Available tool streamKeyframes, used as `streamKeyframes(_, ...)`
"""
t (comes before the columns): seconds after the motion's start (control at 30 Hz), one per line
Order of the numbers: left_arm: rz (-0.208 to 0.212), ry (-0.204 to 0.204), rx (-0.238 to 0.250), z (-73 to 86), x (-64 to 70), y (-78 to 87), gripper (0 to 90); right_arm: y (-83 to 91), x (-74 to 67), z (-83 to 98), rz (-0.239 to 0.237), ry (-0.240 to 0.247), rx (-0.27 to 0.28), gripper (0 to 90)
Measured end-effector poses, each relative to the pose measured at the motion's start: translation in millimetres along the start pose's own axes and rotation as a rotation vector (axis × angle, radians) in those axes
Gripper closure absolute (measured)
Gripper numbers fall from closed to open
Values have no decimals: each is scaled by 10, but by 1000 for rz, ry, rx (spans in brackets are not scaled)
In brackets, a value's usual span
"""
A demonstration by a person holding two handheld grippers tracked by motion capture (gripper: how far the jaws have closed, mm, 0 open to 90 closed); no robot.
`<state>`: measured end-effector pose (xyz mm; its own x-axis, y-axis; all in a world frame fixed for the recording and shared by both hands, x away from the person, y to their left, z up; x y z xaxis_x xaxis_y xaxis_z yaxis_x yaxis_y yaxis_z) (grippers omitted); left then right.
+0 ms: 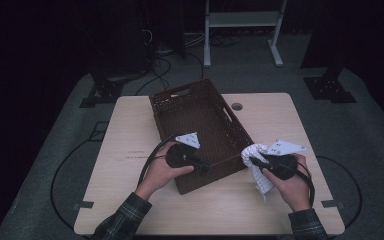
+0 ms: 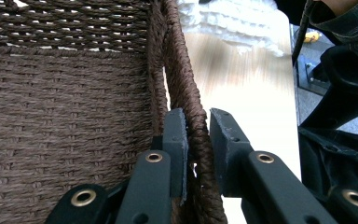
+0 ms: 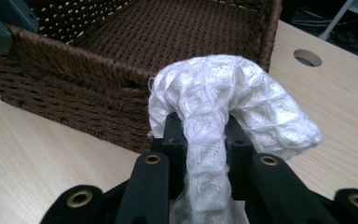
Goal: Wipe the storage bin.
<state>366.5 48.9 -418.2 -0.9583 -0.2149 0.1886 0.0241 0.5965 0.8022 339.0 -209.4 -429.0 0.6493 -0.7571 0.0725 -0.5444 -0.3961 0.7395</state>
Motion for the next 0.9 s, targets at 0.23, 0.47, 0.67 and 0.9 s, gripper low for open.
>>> streamKeyframes(0.23,-3,-4,-2,0,3,-1,764,-140,15,75,-13,-9,-20,751)
streamKeyframes(0.47,-4,-5,-3,-1,3,0,765,-217,21,119,-24,-20,-28,751)
streamKeyframes(0.67,1,-1,1,1,0,-1,763,-334,12,178,-38,-28,-63,751)
streamKeyframes(0.9,7,0,3,1,-5,-2,763,-411,8,209,-49,-31,-85,751)
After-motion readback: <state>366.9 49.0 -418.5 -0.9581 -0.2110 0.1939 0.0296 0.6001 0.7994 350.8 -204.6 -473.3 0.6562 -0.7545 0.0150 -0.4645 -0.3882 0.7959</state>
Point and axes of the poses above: each handheld gripper's, and its own axes: y roughly backward along the jaws, z roughly out of its underside, x roughly to its right, the point moved 4 cm from there along -y, roughly forward along the jaws, and after that the axes turned 13 degrees about -x, right-handed, at the moved point
